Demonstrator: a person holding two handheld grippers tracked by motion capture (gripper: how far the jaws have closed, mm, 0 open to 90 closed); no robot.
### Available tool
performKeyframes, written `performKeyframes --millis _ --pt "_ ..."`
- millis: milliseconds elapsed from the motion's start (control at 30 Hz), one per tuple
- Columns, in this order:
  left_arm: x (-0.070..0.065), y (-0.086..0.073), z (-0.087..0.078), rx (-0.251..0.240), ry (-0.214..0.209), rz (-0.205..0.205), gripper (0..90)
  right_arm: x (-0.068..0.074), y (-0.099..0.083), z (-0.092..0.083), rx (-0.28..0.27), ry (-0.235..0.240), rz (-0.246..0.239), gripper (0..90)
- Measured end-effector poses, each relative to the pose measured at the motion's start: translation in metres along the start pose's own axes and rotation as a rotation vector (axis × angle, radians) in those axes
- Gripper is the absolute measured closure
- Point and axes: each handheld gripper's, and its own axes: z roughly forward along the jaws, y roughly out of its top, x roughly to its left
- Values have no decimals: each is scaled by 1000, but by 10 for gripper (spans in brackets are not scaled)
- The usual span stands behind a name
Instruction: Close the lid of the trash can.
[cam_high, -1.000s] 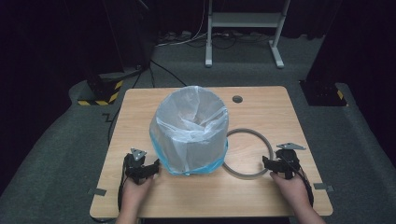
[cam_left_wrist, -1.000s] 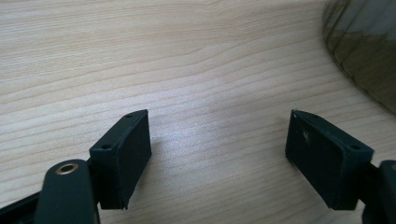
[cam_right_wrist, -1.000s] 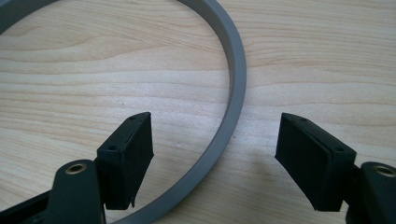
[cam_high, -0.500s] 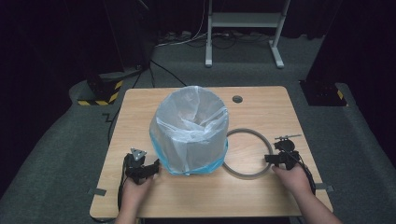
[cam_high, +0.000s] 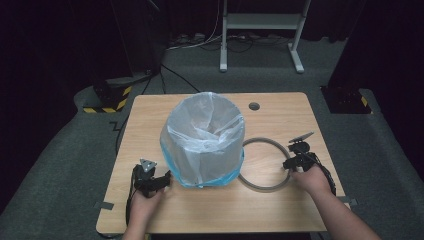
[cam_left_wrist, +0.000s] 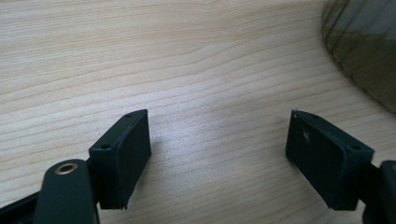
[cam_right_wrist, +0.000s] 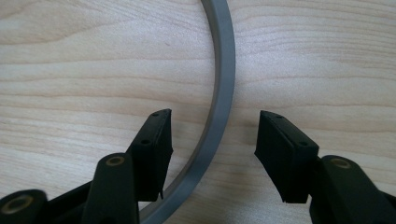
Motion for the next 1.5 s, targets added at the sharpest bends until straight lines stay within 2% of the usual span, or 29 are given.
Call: performKeyframes --millis 100,267,400,467,667,1100,1267,1400,1433,1500 --pt "0 0 0 0 -2 0 219 1 6 -1 26 6 -13 512" --pt "0 0 0 -1 -1 3 218 3 14 0 86 3 3 581" --pt "1 0 0 -1 -4 4 218 3 21 1 108 -11 13 623" --pt "1 0 0 -1 -5 5 217 2 25 1 116 2 39 644" --pt "1 0 0 0 -6 6 217 1 29 2 145 -13 51 752" --pt "1 0 0 -1 -9 3 216 2 36 11 210 -26 57 766" --pt "1 0 0 -1 -9 3 216 -1 38 12 228 -11 76 777" --pt "1 0 0 -1 -9 3 216 -1 39 12 216 -8 82 823" --pt "1 0 0 -1 -8 3 216 0 39 12 204 -7 64 823" --pt "1 0 0 -1 -8 3 216 0 39 11 209 2 74 826"
